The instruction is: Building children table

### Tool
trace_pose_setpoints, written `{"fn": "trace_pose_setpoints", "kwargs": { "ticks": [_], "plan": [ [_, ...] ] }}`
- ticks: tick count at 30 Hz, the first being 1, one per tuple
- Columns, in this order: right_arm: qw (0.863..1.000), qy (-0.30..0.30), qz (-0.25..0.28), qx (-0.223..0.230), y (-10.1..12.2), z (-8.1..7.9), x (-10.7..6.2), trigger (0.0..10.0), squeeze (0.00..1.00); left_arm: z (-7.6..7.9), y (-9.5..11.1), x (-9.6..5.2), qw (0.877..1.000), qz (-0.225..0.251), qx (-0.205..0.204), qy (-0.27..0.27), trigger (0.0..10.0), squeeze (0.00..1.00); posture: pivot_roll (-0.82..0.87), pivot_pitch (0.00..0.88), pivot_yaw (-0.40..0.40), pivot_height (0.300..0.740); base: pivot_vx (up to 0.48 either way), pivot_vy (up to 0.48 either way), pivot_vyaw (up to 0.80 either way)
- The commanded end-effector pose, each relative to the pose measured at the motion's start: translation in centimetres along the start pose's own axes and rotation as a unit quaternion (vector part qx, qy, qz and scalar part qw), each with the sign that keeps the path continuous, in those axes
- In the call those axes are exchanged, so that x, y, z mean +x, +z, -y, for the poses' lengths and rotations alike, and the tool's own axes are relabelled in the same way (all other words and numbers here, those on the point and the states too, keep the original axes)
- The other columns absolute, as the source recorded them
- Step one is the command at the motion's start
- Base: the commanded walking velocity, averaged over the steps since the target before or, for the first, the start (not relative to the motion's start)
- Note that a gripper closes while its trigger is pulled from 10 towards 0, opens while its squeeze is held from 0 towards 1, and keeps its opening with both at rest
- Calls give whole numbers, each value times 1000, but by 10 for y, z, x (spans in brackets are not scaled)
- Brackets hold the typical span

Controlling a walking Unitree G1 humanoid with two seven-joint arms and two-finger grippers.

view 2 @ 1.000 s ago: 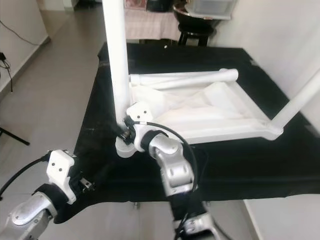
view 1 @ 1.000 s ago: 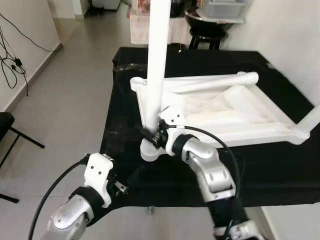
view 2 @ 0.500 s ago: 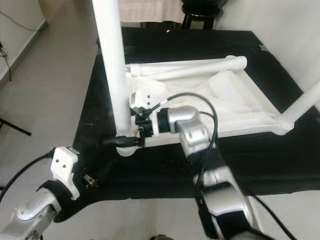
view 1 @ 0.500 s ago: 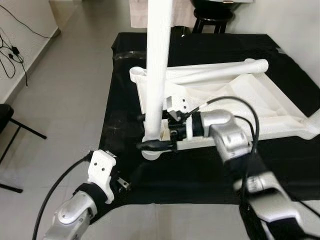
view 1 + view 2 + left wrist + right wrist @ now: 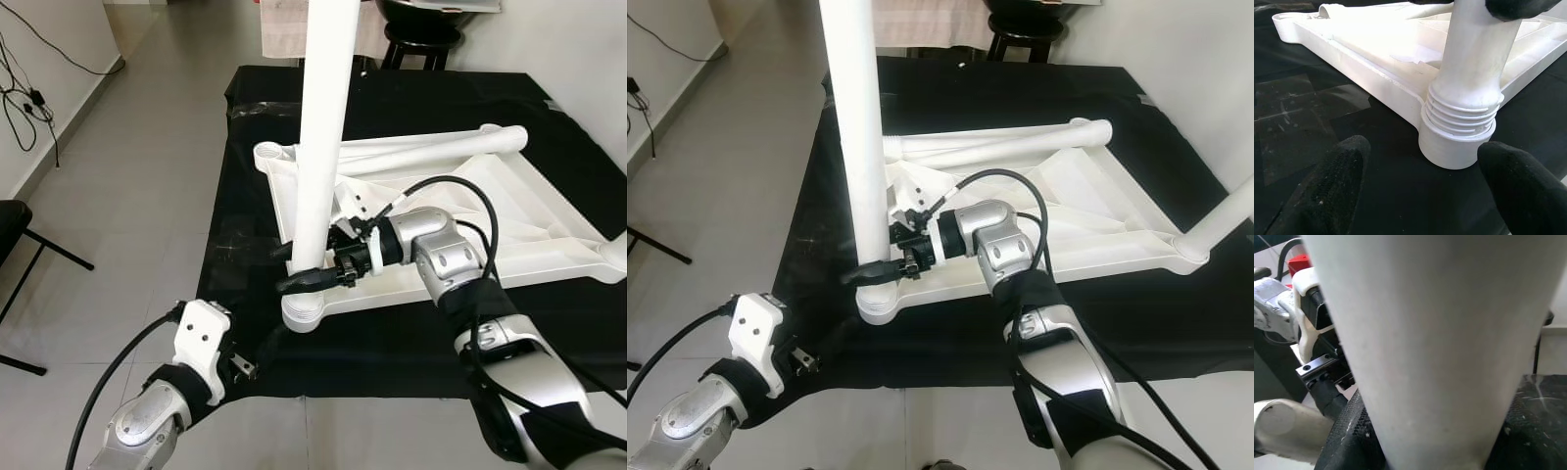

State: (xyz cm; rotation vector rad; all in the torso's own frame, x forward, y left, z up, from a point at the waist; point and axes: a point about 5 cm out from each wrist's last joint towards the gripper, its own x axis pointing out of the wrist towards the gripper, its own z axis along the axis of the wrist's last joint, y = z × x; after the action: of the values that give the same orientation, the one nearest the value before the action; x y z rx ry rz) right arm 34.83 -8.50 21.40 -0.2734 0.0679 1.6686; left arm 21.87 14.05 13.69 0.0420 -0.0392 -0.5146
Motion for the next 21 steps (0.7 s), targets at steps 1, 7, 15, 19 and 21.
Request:
{"fn": "trace_pose_setpoints", "kwargs": {
  "ticks": [1,7,15,19,21],
  "plan": [
    [1000,-20,17,11,-7,-2,-4,0,0,4,2,0,1000,4,-3,-5,10000,0,-77,128,-87,740,0,0,0],
    [993,-112,35,22,-17,-6,-8,0,0,2,2,0,1000,4,-2,-5,10000,0,-87,128,-89,740,0,0,0],
    [864,-483,-46,137,-63,-37,21,0,0,-11,1,-3,1000,-3,7,3,10000,0,-108,113,-47,740,0,0,0],
    [890,-435,-40,132,-60,-30,34,9608,0,-12,1,-1,1000,-4,11,2,10000,0,-85,111,-56,740,0,0,0],
    [893,-430,-42,129,-53,-30,39,10000,0,-12,1,-2,1000,-4,14,7,10000,0,-82,108,-54,740,0,0,0]
  ]
}}
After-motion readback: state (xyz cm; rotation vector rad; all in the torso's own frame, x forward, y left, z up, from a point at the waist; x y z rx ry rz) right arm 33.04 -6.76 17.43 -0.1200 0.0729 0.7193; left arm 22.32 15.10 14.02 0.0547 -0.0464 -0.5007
